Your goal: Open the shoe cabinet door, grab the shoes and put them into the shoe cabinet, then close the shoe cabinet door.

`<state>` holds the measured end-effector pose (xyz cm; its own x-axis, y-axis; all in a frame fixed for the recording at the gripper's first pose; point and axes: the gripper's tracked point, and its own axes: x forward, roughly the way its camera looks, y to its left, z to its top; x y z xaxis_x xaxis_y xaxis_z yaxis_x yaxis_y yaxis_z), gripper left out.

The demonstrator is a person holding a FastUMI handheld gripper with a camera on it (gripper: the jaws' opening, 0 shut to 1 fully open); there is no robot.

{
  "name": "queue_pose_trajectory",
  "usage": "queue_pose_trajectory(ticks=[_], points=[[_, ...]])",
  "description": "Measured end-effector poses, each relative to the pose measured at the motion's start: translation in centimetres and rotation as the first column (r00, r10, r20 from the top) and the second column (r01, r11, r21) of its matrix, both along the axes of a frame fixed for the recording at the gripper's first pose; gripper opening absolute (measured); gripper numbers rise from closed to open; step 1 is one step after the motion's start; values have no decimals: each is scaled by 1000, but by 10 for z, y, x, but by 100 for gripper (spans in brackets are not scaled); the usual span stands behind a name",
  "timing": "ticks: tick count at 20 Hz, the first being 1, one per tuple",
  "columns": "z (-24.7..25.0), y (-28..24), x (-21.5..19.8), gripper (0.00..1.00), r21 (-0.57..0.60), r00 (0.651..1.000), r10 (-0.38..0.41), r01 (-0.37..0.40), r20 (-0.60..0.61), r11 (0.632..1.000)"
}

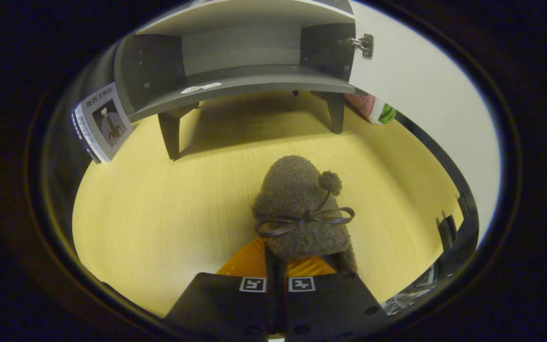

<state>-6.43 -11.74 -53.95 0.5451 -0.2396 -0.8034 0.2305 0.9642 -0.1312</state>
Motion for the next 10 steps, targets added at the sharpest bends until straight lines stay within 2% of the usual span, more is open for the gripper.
queue_pose_trajectory(ticks=[6,10], points=[[7,-1,2,3,-22,1000,19,-19,1,1000],[23,-5,6,3,-4,1000,4,-4,15,1000]])
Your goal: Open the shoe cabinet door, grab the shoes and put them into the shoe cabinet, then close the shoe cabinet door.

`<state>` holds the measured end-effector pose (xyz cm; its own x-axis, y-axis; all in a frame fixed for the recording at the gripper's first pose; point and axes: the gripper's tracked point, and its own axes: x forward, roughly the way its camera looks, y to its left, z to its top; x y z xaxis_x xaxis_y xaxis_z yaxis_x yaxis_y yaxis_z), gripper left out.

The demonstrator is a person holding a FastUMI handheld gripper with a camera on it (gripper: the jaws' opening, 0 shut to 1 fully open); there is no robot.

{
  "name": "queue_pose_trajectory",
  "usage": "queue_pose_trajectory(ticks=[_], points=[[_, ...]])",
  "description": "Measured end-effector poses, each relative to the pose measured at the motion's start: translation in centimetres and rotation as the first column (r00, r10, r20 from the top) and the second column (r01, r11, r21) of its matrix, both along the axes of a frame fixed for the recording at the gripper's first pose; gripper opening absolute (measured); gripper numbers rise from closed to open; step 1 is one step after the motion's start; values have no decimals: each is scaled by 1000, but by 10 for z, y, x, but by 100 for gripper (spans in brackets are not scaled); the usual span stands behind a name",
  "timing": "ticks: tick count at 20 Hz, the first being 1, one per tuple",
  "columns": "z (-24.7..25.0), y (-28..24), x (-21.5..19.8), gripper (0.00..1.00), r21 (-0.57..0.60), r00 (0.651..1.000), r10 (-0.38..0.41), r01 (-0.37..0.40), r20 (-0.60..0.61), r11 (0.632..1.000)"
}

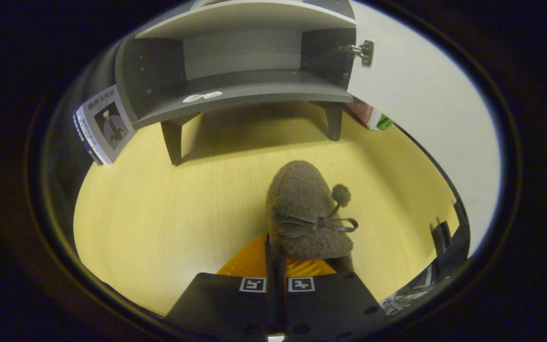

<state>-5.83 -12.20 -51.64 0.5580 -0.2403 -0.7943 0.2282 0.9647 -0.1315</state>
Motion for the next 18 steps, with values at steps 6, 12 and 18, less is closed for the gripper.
queue_pose_trajectory(ticks=[6,12,18], points=[[73,0,15,3,-19,999,5,-4,54,1000],[206,-4,42,3,-56,986,-28,37,163,998],[317,-7,112,3,-126,949,20,21,316,992]])
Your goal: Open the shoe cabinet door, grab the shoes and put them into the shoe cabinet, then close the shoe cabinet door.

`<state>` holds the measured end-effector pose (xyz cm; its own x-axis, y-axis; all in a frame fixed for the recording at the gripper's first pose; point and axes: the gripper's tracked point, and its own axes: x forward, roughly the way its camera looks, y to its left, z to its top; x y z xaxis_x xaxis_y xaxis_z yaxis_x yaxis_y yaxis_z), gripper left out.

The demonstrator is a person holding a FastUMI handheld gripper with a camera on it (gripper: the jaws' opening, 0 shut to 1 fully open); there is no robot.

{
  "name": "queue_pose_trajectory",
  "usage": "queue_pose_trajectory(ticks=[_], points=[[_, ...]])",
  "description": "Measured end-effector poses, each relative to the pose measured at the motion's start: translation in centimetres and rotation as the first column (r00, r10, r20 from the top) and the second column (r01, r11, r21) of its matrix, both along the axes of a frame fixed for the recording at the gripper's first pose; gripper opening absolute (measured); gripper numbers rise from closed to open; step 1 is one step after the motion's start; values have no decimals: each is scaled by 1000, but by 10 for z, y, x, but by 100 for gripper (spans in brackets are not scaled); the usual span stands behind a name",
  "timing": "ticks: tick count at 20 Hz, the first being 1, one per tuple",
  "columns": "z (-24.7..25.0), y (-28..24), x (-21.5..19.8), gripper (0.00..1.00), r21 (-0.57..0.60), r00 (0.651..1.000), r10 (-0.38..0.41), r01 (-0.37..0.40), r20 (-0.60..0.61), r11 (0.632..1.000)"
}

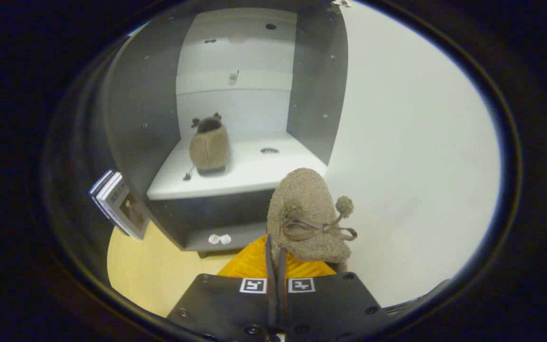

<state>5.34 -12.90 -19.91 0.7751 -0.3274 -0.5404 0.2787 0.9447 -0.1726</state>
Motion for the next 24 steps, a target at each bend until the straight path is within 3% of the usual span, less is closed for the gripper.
queue_pose_trajectory(ticks=[6,11,18,24], points=[[57,1,103,2,-43,992,90,-87,83,995],[57,-7,204,2,-72,989,129,-124,71,990],[4,-23,268,3,-81,987,149,-154,-63,985],[-24,-13,280,3,-93,969,201,-215,-140,972]])
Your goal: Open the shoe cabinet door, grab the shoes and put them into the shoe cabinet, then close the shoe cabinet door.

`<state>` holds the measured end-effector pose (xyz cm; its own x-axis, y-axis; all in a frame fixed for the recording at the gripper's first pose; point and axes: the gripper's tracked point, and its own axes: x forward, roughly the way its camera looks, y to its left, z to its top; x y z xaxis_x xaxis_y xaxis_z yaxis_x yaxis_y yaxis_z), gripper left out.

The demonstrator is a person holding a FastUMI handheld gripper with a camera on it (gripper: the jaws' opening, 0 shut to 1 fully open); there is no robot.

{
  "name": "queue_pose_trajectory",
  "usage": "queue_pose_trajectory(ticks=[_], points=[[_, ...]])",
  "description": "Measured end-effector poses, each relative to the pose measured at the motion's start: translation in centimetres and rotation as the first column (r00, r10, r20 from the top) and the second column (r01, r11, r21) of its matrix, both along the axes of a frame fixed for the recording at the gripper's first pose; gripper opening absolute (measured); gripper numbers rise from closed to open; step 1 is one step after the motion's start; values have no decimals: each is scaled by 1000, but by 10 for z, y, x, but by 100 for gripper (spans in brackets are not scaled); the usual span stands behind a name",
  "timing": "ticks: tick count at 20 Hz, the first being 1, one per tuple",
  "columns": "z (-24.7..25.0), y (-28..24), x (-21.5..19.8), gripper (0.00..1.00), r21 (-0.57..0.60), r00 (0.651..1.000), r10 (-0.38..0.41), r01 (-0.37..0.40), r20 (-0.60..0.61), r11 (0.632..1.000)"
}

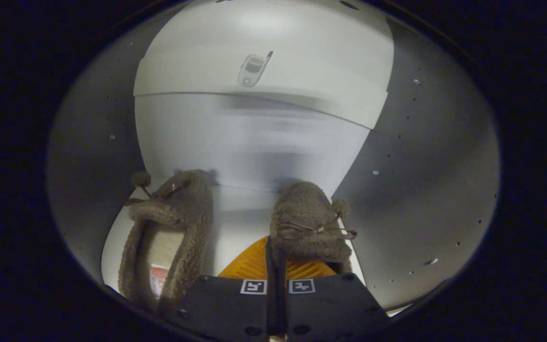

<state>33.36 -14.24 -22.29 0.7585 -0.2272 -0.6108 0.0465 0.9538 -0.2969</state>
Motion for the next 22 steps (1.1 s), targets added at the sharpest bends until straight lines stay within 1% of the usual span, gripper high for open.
queue_pose_trajectory(ticks=[5,7,8,10,13,15,22], points=[[-5,2,1,3,44,1000,-12,12,6,999],[-5,0,2,4,59,1000,-25,25,7,998],[-5,-3,0,4,53,999,-45,44,7,998],[-9,-4,1,13,74,998,-58,58,-4,996],[-6,-6,-4,21,77,997,-72,73,-10,994],[-5,-6,-8,23,82,996,-87,88,-16,993],[10,2,-27,52,100,997,-73,72,9,992]])
